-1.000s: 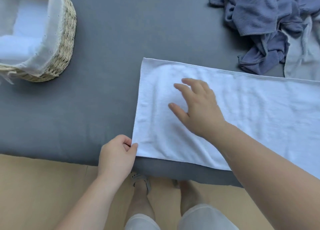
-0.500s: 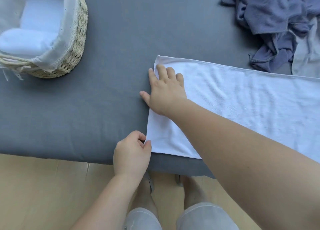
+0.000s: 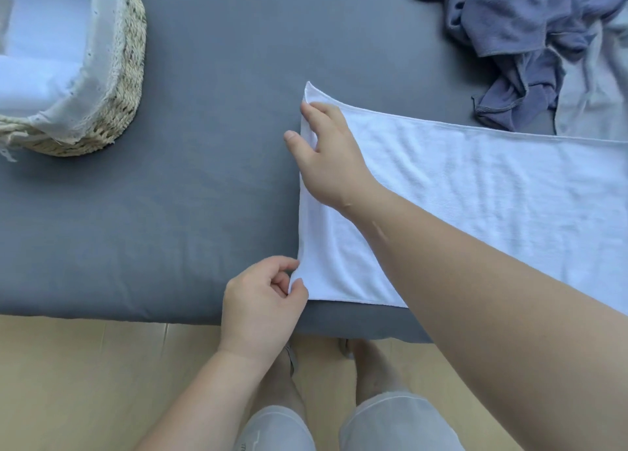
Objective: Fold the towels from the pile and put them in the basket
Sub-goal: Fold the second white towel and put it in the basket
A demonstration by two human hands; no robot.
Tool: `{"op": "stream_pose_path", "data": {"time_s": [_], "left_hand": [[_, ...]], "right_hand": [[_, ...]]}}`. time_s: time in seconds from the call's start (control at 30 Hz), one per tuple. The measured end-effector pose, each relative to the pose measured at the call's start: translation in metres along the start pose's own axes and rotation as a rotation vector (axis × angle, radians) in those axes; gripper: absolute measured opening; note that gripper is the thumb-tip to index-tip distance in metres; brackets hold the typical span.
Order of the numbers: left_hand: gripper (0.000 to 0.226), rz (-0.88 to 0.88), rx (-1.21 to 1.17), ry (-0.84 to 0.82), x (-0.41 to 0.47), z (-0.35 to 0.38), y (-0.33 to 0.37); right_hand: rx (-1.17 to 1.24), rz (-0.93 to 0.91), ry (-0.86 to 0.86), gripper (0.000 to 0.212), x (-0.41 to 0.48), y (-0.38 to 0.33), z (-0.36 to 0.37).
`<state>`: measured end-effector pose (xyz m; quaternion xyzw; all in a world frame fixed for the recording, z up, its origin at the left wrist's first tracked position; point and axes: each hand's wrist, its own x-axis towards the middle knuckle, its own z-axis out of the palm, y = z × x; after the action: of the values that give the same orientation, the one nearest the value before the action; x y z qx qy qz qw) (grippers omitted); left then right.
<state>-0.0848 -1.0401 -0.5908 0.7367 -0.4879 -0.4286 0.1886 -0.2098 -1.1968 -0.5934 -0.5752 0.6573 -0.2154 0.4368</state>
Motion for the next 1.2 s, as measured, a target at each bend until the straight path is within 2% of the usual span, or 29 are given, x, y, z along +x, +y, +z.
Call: {"op": "stream_pose_path", "data": {"time_s": [0.2,0.4,0.63,1.2], "left_hand": [[0.023,0.154,-0.027,-0.166,-0.007,0.031,0.034],[0.019,0.164,0.021,-0.287,-0.017,0.084,0.065],[0.027,0.221,0.134,-0.483,-0.031,0.14,0.107],[0.031,0.322,0.23,-0.647,-0.047,0.251,0.171]], "right_hand": [[0.224,0.039,0.081,0.048,-0.025,0.021,-0.046],[0.271,0.083,0.091,0.052,-0.038,0.07,-0.101],[0.338,0.175,0.157,0.056,-0.054,0.117,-0.157],[0.413,0.235,0.258,0.057,-0.081,0.206,-0.251]]}}
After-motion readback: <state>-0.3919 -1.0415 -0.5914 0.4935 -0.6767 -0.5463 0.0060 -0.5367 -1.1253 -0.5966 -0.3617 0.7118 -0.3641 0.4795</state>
